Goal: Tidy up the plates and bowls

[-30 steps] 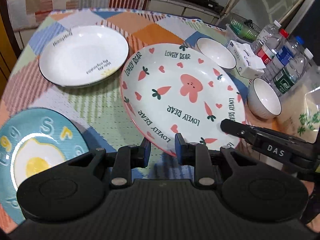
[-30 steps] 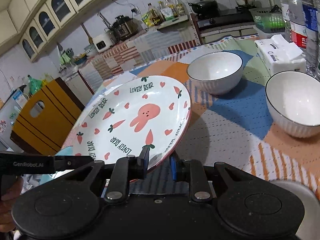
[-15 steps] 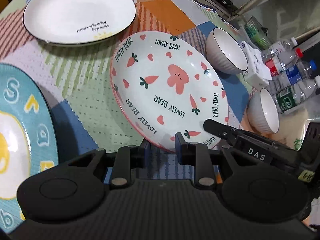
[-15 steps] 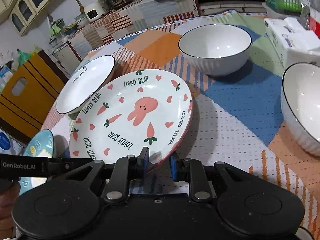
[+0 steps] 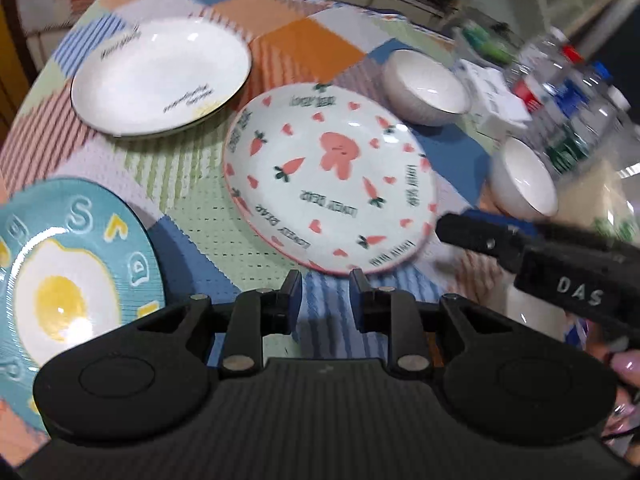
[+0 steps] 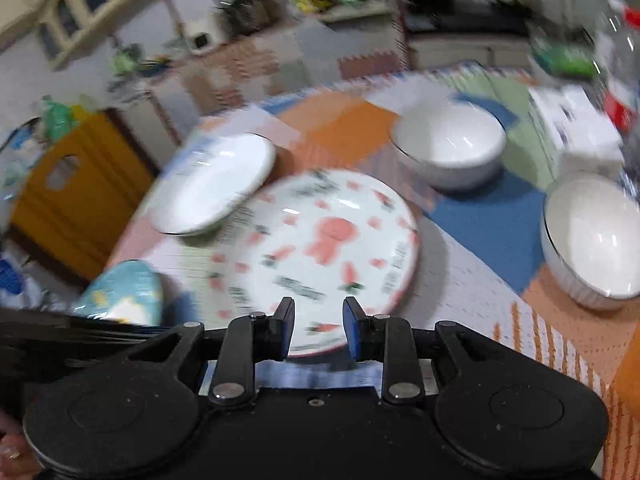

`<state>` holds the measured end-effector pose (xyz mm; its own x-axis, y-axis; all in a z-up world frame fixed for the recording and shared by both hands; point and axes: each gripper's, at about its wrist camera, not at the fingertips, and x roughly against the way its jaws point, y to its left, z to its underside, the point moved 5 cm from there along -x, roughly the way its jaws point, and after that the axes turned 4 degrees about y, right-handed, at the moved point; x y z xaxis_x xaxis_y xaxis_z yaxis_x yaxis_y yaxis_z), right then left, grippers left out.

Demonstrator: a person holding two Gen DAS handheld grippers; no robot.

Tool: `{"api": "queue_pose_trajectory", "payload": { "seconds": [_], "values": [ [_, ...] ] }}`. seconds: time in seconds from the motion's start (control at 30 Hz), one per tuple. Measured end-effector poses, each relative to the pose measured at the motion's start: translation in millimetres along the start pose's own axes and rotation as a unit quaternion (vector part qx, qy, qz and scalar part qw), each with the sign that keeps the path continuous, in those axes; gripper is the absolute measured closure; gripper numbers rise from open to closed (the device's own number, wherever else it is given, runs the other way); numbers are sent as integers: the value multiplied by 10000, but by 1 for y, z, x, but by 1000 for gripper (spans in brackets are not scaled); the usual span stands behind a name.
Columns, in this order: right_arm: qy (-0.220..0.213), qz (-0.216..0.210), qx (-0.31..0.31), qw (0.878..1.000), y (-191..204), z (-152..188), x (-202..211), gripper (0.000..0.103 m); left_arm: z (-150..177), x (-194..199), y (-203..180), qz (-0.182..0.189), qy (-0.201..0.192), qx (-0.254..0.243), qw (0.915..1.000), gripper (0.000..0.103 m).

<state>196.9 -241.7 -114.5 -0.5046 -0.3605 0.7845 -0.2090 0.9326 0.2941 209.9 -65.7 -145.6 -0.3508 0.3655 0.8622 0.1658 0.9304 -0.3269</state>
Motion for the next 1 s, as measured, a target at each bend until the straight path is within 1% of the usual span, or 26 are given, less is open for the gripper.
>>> {"api": "queue_pose_trajectory", "payload": {
  "seconds": [0.1,0.2,0.3,0.43,0.5,0.57,0.63,0.73,0.83,0.9,0.97,1.0],
  "values": [
    [-222,-33,398,9990,23,-1,32,71,10,24,-11,73,15,-228,9997,77],
    [-479,20,558,9973,34,4,57,70,25,48,-23,-67,-13,-661,9978,76],
    [-591,-114,580,9965,43,8,79,65,37,74,-28,-235,3,-996,9947,72],
    [-642,-98,859,9942,64,12,103,54,51,106,-25,-445,35,-1349,9899,67],
    [-623,-99,1122,9917,78,14,113,48,57,122,-21,-497,35,-1413,9887,65],
    [-632,-118,1352,9887,93,17,126,38,62,137,-16,-509,3,-1482,9876,61],
    [-637,-240,1538,9858,108,20,138,33,67,149,-8,-571,-10,-1546,9863,58],
    [-615,-458,1753,9815,129,25,149,19,74,162,8,-696,6,-1561,9853,52],
    [-628,-662,1870,9781,145,29,153,18,79,171,26,-891,1,-1545,9840,50],
    [-593,-737,1899,9772,149,30,148,17,82,177,40,-1125,-31,-1500,9823,50],
    [-506,-884,1986,9748,153,33,141,9,84,182,52,-1194,4,-1456,9821,50],
    [-401,-1017,2190,9696,156,36,136,9,86,184,59,-1237,3,-1408,9823,50]
  ]
}}
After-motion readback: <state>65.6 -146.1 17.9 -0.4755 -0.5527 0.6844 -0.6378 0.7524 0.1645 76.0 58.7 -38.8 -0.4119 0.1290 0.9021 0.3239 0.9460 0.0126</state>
